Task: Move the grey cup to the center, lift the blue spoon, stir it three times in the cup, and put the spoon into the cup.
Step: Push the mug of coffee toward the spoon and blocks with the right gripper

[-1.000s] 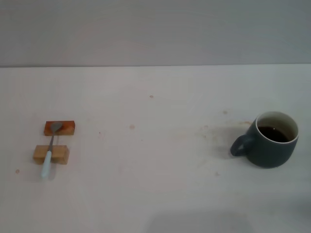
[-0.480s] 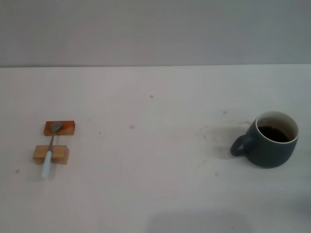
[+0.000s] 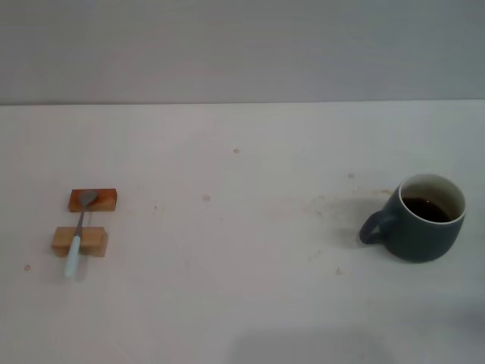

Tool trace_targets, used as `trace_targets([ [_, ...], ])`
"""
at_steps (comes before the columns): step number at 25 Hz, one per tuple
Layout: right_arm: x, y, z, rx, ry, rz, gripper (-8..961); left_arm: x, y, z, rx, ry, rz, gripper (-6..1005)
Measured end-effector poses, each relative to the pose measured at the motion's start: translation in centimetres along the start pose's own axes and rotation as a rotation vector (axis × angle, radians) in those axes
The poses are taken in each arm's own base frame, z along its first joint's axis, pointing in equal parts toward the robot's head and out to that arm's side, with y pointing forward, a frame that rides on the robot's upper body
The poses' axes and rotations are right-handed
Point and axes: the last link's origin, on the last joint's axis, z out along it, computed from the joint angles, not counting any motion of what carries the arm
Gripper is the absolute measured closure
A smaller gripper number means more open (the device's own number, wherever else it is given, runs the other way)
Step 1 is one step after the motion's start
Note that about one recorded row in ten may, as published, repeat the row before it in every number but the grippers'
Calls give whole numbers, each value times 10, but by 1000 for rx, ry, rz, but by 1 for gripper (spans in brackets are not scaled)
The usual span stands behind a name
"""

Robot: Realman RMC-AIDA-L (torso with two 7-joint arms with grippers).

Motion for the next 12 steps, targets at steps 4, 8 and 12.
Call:
trace_targets([
  [4, 2, -3, -3, 6, 7, -3, 404, 3, -4, -1, 19, 23, -14, 197],
  [8, 3, -5, -4, 9, 8, -9, 416, 4, -4, -3, 21, 36, -16, 198],
  [12, 3, -6, -4, 10, 9, -7, 552, 4, -4, -4, 22, 42, -18, 198],
])
